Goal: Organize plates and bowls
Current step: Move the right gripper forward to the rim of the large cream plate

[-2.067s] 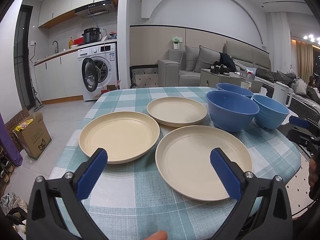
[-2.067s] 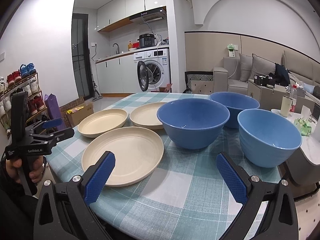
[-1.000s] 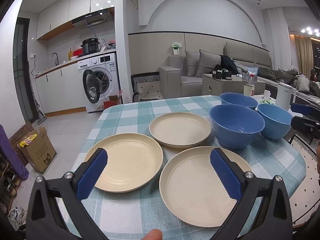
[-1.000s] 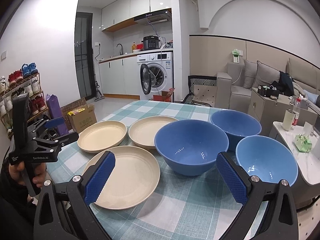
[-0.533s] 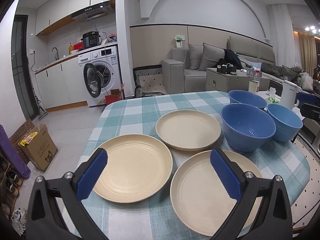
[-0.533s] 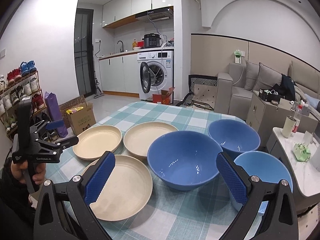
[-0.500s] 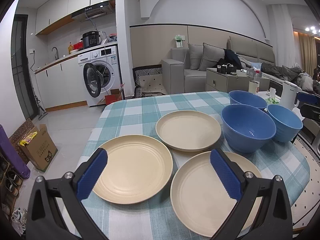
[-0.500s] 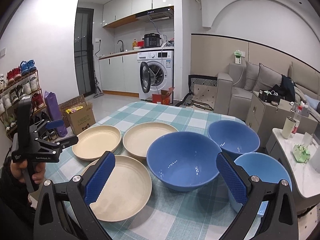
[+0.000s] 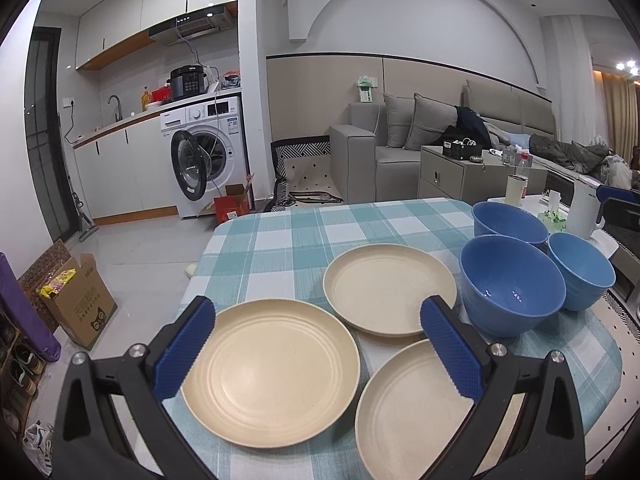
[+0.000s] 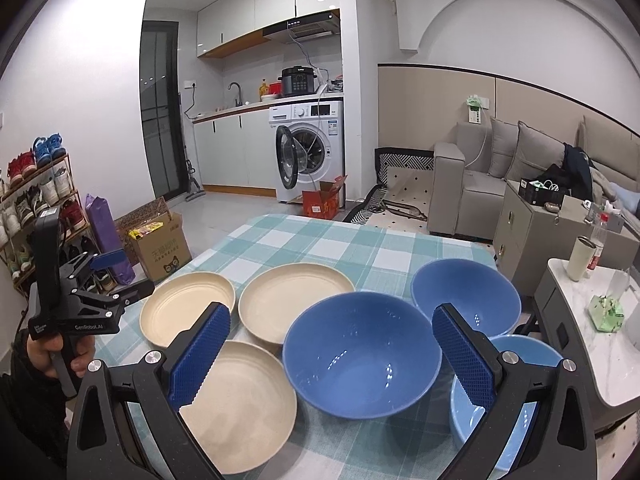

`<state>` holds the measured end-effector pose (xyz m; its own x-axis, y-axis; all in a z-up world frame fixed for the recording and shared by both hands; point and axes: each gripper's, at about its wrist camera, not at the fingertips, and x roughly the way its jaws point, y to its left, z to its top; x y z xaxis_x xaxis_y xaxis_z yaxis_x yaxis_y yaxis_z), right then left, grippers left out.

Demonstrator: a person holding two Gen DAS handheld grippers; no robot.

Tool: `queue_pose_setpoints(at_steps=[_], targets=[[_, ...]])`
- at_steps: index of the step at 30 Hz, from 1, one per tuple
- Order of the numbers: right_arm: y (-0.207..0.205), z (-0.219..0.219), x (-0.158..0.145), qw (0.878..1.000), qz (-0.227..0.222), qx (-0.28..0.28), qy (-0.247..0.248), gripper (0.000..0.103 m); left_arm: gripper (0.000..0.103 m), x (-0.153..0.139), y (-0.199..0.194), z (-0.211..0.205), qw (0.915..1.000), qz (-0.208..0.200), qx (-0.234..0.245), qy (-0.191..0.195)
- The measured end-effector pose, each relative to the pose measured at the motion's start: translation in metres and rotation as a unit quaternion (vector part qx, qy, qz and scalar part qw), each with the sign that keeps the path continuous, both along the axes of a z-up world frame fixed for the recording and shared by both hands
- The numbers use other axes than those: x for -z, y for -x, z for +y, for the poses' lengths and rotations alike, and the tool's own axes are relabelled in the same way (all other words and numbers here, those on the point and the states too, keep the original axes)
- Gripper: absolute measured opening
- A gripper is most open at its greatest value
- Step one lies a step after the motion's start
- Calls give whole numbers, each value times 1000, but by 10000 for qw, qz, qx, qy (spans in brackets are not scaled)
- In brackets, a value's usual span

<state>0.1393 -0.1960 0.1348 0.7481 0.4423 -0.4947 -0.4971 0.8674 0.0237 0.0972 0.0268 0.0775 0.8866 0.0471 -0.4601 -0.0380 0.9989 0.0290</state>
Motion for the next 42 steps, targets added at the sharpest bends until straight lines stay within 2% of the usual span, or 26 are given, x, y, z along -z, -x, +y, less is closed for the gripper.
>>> queue_pose_setpoints(at_steps=[10, 23, 42], targets=[[-45, 7, -16, 9998, 174, 33, 7, 103, 103, -8, -35, 0, 10000, 31, -9, -24], [-119, 33, -5, 9966, 798, 46, 181, 103, 103, -6, -74, 2, 9998, 163, -14, 71], [-188, 70, 20, 9879, 1373, -102, 716, 103, 103, 14, -119, -3, 9983, 589, -4, -26]])
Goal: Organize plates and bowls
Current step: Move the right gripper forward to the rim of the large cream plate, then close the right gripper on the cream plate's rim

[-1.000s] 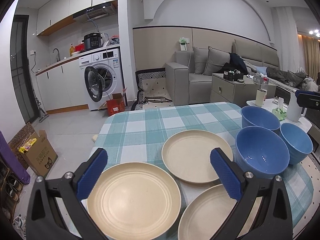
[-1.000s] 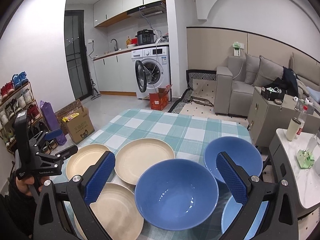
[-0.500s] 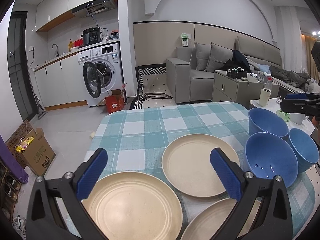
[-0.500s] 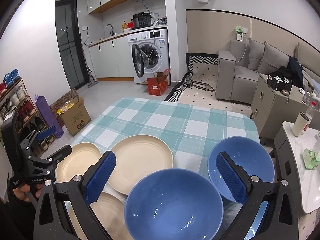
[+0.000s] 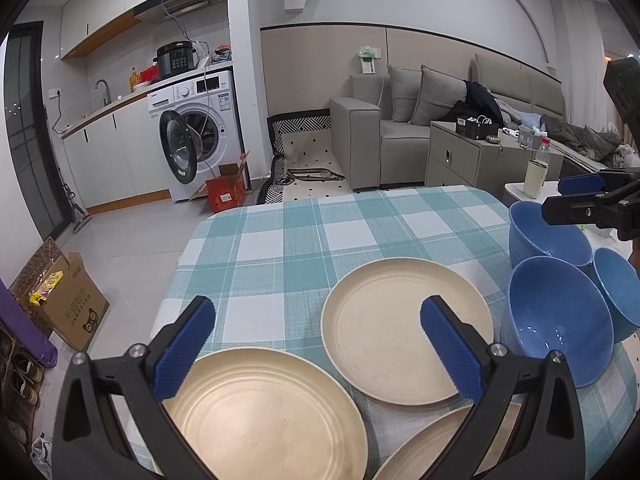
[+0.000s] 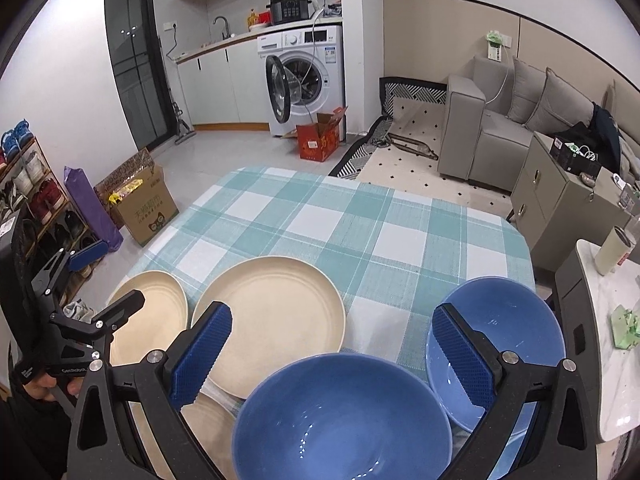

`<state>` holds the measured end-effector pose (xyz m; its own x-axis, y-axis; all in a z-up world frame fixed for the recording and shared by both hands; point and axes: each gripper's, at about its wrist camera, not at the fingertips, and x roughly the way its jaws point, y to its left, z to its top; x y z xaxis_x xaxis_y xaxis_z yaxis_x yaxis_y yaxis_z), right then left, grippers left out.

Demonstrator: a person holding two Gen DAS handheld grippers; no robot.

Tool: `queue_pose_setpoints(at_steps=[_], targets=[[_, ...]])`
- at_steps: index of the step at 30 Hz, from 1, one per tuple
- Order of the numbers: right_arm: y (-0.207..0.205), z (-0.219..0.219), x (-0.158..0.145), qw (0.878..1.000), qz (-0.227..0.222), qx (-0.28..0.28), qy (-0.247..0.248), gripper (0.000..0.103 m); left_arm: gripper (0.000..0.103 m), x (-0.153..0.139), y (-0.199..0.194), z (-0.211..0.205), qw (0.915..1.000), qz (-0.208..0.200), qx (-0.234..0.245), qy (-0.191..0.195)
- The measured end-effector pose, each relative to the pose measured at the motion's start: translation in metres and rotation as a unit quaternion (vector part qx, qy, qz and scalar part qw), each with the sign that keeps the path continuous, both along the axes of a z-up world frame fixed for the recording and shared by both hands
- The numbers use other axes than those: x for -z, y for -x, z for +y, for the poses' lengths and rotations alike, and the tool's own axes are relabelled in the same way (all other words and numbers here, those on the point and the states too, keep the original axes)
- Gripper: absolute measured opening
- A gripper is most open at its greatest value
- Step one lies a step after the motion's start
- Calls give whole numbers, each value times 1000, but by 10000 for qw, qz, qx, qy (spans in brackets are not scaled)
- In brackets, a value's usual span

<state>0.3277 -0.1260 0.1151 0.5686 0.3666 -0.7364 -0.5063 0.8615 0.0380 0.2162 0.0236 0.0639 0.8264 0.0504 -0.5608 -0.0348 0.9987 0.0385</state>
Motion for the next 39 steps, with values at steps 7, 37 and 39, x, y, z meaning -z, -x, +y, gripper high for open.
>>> queue_pose_setpoints(at_steps=[7, 37, 39], targets=[[-18, 15, 15, 9992, 251, -164, 253, 103, 103, 10, -14, 1, 9998, 203, 34, 33], [-89, 77, 90, 9785, 1515, -331, 1356, 97, 103, 57, -62, 7, 9931, 1162, 150, 73], [-91, 76, 96, 9761, 1635, -353, 1387, 94, 103, 61, -64, 6, 9919, 1251, 199, 52]])
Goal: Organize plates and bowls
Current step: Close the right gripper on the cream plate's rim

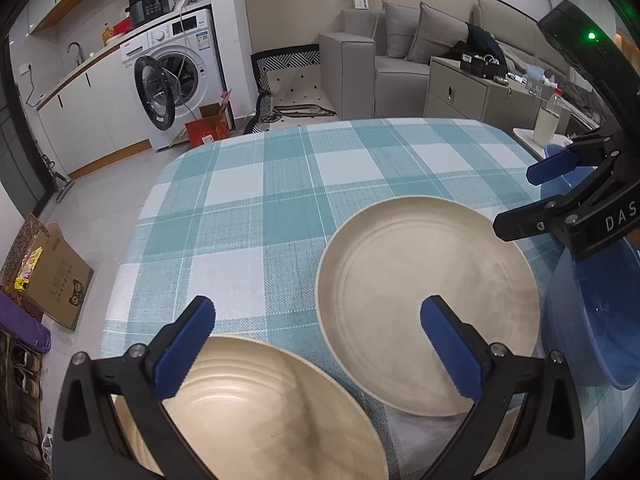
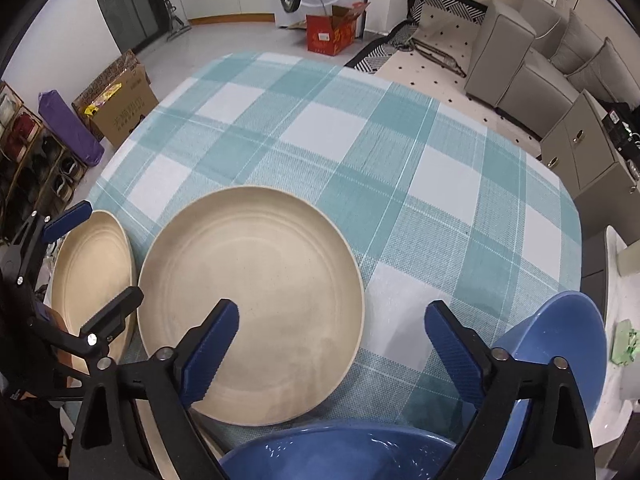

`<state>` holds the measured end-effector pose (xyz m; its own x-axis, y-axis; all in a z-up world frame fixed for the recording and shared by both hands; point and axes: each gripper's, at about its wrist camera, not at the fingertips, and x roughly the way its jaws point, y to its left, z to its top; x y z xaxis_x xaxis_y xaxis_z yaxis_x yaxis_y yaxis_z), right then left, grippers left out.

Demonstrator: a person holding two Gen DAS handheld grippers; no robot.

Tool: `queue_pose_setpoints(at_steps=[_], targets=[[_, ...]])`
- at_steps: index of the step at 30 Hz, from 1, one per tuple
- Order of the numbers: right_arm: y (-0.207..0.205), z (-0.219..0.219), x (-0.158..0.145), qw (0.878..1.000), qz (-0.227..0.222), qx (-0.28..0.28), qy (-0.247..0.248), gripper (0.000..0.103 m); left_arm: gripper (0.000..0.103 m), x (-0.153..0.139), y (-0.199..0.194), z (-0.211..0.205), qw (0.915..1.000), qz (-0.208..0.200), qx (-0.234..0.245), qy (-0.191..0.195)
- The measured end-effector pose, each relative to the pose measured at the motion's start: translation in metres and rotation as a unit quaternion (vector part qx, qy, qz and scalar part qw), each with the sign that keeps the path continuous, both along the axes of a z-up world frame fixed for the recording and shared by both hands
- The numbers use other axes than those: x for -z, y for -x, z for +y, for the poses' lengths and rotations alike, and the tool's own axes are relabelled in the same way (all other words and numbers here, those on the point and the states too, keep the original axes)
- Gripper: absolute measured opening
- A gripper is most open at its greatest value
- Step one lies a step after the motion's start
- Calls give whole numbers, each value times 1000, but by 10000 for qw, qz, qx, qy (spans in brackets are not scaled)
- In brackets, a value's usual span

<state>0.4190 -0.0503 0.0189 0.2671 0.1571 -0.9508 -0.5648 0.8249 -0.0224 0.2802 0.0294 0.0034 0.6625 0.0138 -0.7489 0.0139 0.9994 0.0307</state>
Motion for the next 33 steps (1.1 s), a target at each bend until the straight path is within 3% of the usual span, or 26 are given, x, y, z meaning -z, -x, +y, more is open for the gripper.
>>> queue_pose_setpoints(at_steps=[12, 20, 22, 29, 33], targets=[[-15, 0, 27, 9980, 552, -111, 293, 91, 102, 15, -10, -4, 9991, 413, 112, -42], [-23, -5, 46, 9953, 884, -84, 373, 76, 99, 25, -16, -12, 9973, 658, 302, -115], [-24, -5, 48, 9951, 916, -89, 349, 76, 90, 28, -18, -14, 9964, 761, 361, -97], [-26, -8, 57, 9931, 1089, -113, 411, 72, 82, 33, -21, -17, 9936, 1014, 493, 0], [-24, -10, 65, 9913, 1215, -133, 490, 72, 66, 34, -22, -19, 9918, 1144, 561, 69]])
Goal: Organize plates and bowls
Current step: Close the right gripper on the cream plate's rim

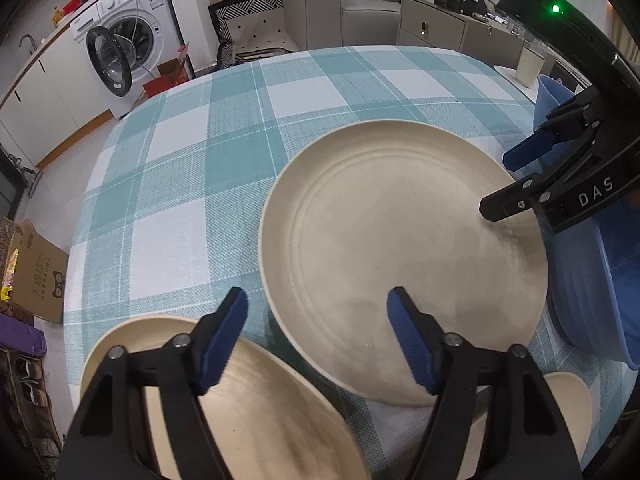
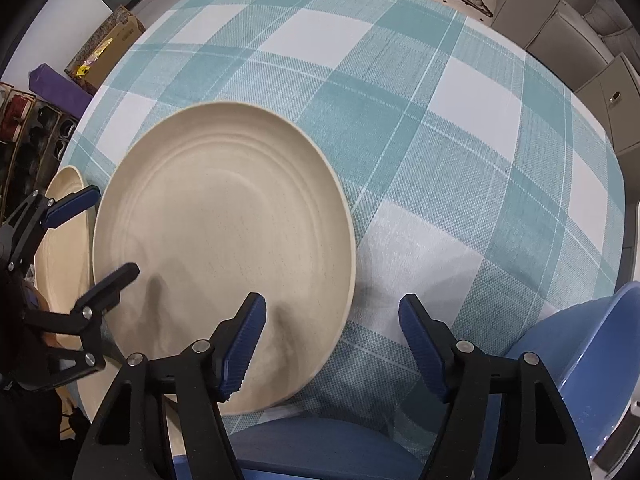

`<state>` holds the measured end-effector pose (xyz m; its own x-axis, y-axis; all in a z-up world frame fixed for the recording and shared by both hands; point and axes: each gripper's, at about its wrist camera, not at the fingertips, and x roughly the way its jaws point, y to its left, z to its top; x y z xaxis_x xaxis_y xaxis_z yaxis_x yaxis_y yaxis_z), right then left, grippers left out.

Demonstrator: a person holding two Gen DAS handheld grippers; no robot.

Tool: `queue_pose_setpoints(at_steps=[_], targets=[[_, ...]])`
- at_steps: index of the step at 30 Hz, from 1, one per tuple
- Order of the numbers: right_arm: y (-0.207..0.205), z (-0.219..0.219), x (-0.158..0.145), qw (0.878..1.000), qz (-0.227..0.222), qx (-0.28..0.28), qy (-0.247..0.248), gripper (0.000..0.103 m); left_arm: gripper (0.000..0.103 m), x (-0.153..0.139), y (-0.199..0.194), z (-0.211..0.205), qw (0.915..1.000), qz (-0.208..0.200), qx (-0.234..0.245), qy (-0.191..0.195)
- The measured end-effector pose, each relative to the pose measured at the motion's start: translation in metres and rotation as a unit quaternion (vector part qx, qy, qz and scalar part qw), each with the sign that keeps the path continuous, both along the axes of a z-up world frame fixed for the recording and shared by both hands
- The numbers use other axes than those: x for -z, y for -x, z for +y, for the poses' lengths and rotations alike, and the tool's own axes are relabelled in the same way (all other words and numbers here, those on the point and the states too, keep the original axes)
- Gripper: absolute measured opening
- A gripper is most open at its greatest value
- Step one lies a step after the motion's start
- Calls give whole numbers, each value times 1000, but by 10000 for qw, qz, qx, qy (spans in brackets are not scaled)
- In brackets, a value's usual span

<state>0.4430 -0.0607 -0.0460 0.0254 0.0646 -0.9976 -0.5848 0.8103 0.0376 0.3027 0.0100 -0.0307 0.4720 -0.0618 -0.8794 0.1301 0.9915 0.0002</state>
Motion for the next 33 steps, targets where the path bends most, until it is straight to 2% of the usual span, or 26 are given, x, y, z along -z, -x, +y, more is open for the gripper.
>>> queue_pose_setpoints(at_steps=[1, 4, 8, 12, 21, 26, 33], targets=[[1, 0, 2, 10000, 4, -18, 8, 72, 60, 1, 0, 0, 10000, 44, 17, 39], [4, -1, 6, 10000, 79, -40, -40, 70, 53, 2, -1, -1, 10000, 74, -12, 24], [8, 1, 12, 9998, 146, -48, -109, 60, 41, 3, -2, 3, 9999, 99, -85, 96], [11, 6, 15, 9998, 111, -60, -142, 55, 31, 2, -4, 4, 9998, 90, -112, 113], [17, 12, 12, 9998, -59, -10, -185, 44, 28, 3, -7, 7, 9996, 48, -235, 152], [12, 9, 9, 9992, -290, 124, -260, 34, 27, 2, -10, 12, 9990, 28, -375, 230], [14, 11, 2, 9978, -503, 154, -393, 27, 27, 2, -11, 18, 9981, -9, -520, 338]])
